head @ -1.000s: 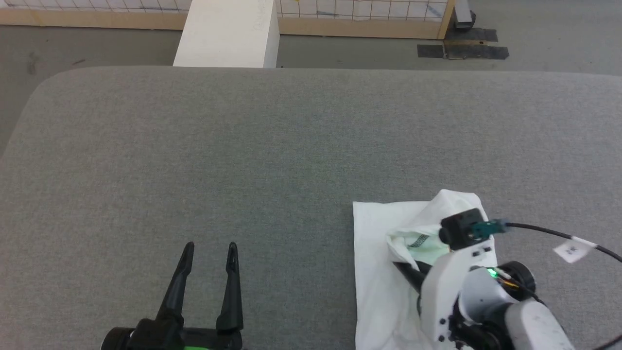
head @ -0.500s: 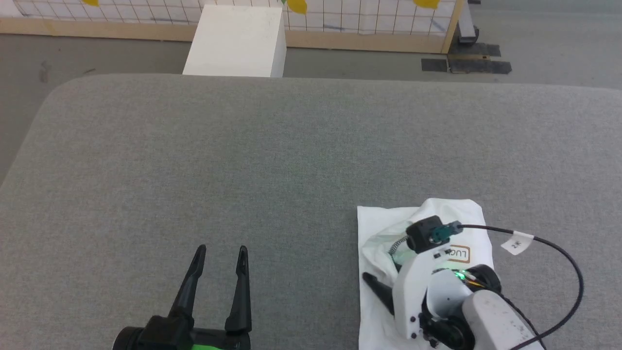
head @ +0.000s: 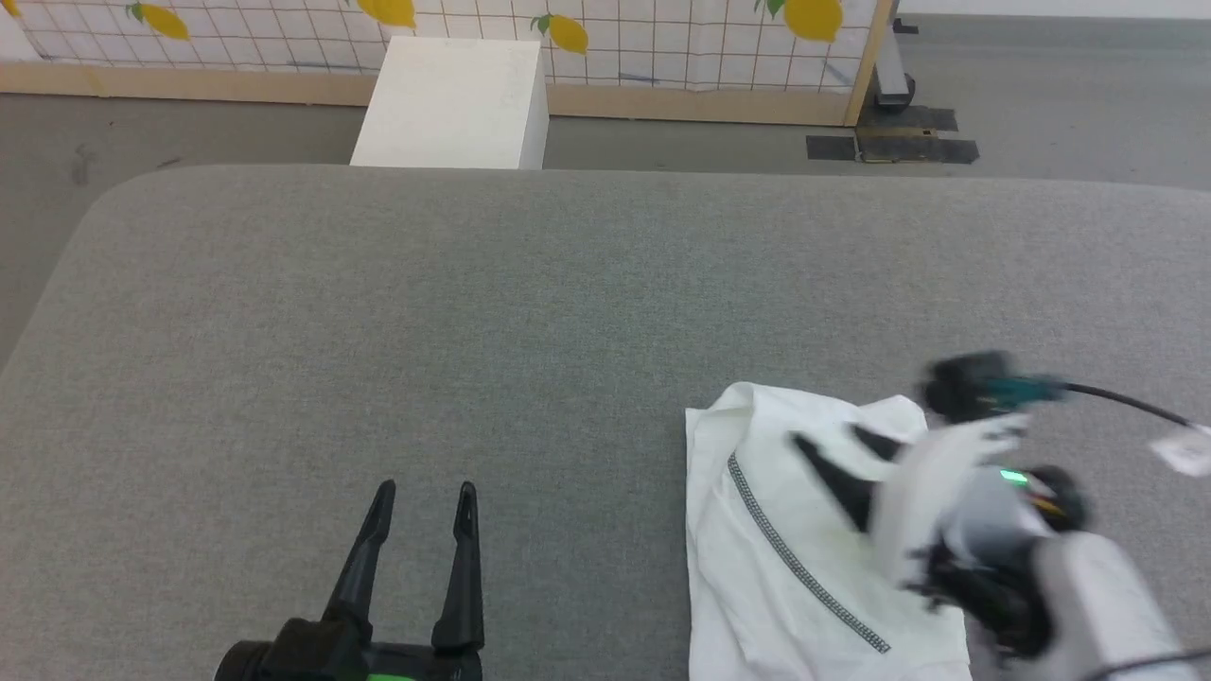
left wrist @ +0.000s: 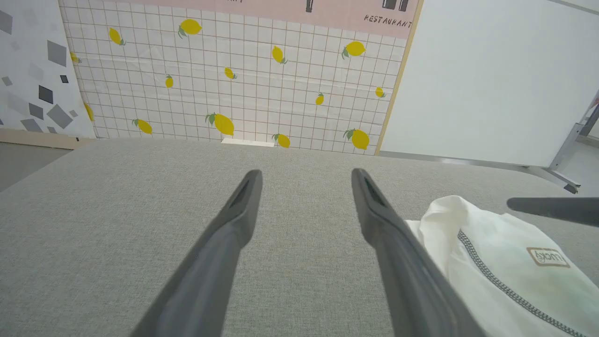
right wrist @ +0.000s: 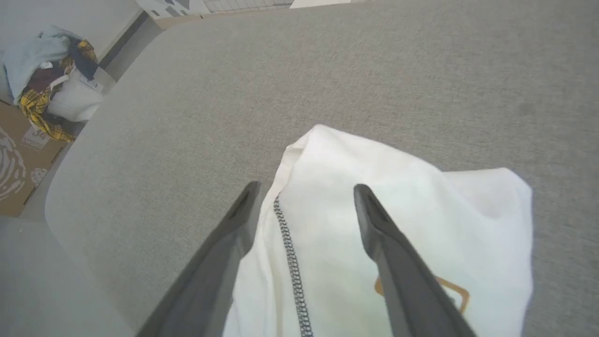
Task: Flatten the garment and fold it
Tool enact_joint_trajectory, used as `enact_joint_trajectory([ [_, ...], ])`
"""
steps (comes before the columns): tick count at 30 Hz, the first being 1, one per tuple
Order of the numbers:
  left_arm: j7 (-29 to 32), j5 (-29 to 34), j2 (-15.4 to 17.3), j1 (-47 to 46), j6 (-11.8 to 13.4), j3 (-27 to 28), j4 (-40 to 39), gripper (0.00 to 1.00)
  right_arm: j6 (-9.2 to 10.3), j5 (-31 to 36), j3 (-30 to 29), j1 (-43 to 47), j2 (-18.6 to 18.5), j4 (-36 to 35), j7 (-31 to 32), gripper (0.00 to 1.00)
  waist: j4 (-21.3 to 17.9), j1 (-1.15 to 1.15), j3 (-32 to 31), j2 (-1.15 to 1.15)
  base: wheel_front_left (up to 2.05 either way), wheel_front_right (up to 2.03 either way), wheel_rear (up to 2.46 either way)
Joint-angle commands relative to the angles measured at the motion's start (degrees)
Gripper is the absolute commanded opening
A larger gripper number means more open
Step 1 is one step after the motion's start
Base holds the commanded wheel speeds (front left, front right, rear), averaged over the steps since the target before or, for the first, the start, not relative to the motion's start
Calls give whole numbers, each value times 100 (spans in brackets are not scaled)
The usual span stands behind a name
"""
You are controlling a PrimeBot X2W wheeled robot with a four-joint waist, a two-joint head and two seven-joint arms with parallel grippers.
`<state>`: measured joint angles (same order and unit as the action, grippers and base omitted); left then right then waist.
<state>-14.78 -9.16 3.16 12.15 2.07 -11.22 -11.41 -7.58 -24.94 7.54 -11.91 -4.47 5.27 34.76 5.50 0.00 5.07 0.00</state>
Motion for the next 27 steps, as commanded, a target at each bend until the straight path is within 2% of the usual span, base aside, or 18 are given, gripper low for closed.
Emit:
enact_joint_trajectory([
  [1,-22,-19,-28,36,-1,30,-24,100,9,106,-286,279,-117,-245,93,100,-22,0,27,0,0,0,0],
  [5,-22,4,-28,9,22,43,-93,100,9,286,-1165,936,-130,-956,429,100,-81,0,128,0,0,0,0],
  [10,-22,24,-28,-66,30,29,-104,100,9,363,-1545,1388,27,-1192,672,100,-126,0,241,0,0,0,0],
  [18,-22,91,-28,-233,-27,-67,-35,100,9,539,-1772,1254,152,-406,511,100,36,0,349,0,0,0,0],
  [22,-22,114,-28,-260,-39,-78,-18,100,9,223,-1713,1112,156,142,386,100,144,0,380,0,0,0,0],
  [23,-22,124,-28,-261,-45,-80,-16,100,9,172,-1683,1081,157,237,356,84,158,0,383,0,0,0,0],
  [24,-22,140,-28,-265,-52,-80,-17,100,9,118,-1664,1043,157,351,321,36,174,0,386,0,0,0,0],
  [25,-22,151,-28,-272,-57,-79,-20,100,9,91,-1635,1010,157,429,291,2,185,0,388,0,0,0,0],
  [27,-22,166,-28,-290,-63,-74,-30,100,9,95,-1613,930,157,567,166,0,195,0,386,0,0,0,0],
])
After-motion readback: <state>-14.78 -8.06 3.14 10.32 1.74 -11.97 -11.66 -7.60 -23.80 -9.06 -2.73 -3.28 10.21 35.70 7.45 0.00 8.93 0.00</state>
